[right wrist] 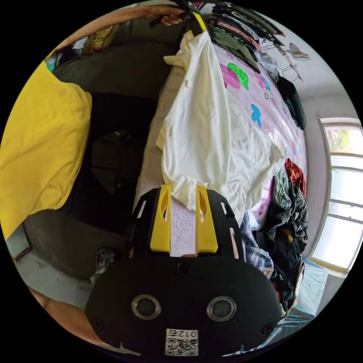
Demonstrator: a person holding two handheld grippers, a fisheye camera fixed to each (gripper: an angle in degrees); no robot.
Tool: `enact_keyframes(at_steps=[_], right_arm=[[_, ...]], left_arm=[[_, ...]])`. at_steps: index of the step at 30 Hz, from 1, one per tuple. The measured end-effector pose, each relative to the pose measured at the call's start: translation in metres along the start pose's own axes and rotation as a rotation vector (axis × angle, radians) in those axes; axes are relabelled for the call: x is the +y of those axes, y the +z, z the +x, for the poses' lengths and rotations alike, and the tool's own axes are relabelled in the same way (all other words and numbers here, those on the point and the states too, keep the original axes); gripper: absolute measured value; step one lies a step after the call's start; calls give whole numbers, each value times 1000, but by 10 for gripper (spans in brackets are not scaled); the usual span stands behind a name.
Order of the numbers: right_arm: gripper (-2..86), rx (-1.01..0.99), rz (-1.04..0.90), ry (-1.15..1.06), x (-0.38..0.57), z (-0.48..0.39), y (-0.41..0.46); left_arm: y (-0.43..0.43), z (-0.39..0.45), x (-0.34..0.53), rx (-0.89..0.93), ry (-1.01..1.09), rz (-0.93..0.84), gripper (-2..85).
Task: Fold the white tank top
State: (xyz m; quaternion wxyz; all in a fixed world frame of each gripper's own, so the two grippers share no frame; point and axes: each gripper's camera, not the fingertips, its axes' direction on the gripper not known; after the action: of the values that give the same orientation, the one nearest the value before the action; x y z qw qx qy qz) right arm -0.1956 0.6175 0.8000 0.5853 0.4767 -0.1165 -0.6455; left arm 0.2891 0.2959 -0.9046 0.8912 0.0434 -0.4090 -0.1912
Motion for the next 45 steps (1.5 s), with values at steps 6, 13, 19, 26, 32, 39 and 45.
enact_keyframes(at_steps=[6, 13, 19, 26, 32, 39, 45], right_arm=[[89, -66, -25, -5, -22, 33, -15], [92, -161, -92, -103, -63, 33, -19], [48, -317, -115, -107, -80, 38, -27], [14, -310, 45, 234, -45, 63, -79], [8, -234, 501, 705, 45, 100, -196], [6, -41, 964, 876, 125, 87, -355], [5, 169, 1140, 897, 152, 52, -463]], left_arm=[[6, -43, -11, 10, -19, 2, -4], [16, -94, -18, 48, -68, 12, -4], [17, -118, -30, 54, -76, -1, -4], [-26, -124, -54, -10, -57, 43, -4], [-128, -106, -112, -195, 3, 130, -4], [-309, -3, -196, -454, 175, 321, -5], [-410, 100, -218, -636, 275, 429, -4]])
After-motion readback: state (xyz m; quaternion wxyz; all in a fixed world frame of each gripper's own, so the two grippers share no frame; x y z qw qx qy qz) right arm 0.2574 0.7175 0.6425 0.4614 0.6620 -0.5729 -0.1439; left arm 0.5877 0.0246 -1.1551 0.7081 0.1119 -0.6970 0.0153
